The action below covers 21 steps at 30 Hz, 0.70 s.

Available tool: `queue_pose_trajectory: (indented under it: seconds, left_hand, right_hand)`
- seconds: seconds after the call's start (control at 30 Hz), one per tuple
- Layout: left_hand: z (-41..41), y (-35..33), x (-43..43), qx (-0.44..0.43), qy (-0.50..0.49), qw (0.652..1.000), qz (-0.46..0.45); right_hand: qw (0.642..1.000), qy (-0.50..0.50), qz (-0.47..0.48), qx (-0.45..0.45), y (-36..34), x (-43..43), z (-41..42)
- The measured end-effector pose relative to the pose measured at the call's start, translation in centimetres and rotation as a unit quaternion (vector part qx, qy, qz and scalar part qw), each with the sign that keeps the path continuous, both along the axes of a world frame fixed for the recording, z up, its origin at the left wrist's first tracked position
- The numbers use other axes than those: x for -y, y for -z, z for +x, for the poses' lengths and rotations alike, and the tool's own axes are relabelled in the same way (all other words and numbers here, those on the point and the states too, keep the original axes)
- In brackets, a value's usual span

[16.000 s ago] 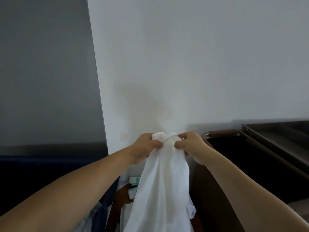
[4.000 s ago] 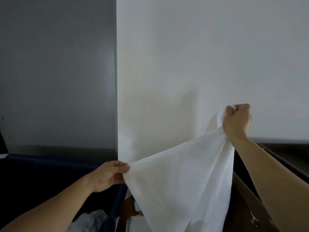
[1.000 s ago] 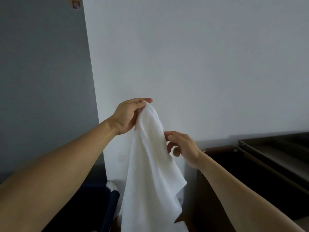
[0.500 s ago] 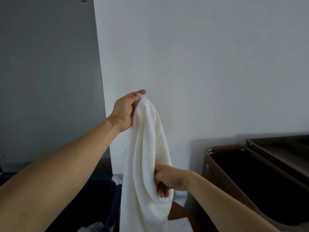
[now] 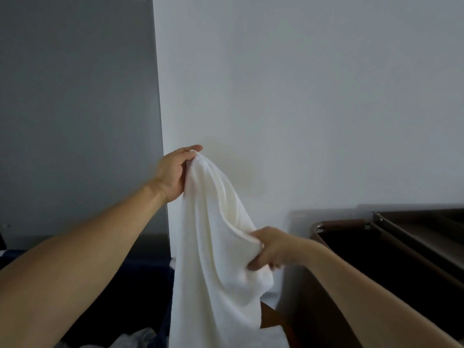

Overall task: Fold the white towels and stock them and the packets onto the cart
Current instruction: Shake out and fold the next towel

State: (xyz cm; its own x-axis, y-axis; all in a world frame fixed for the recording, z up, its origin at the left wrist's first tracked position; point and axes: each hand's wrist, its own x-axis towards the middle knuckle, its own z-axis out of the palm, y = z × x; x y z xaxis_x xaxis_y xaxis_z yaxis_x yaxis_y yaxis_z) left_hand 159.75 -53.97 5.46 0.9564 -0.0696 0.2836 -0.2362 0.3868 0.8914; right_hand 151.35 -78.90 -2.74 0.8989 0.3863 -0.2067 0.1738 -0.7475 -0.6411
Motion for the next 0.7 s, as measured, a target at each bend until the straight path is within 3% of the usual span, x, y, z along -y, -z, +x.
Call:
queue_pose_trajectory:
  seconds: [0.1, 0.17, 0.27, 0.4, 0.5, 0.7]
  left_hand:
    - [1.2, 0.7, -2.0, 0.003, -0.05, 0.998, -0.027]
    - [1.9, 1.1, -2.8, 0.009, -0.086, 0.996, -0.02]
    - [2.9, 2.0, -3.1, 0.026, -0.125, 0.991, 0.035]
    - [3.5, 2.6, -1.8, 0.034, -0.135, 0.987, 0.082]
    - [3.7, 2.5, -1.1, 0.032, -0.152, 0.984, 0.085]
    - [4.4, 2.7, -2.0, 0.049, -0.204, 0.968, 0.137]
  right_hand:
    - [0.987, 0.105, 0.001, 0.119, -1.8, 3.4, 0.9]
    - [0.957, 0.142, -0.138, 0.213, -3.0, 5.4, 1.0]
    - [0.906, 0.101, -0.341, 0.229, -4.1, 7.0, 0.6]
    - [0.874, -0.014, -0.439, 0.205, -2.9, 6.3, 0.1]
    - [0.884, -0.049, -0.416, 0.208, -1.6, 6.7, 0.0]
    - [0.934, 0.024, -0.264, 0.241, -0.6, 8.5, 0.2]
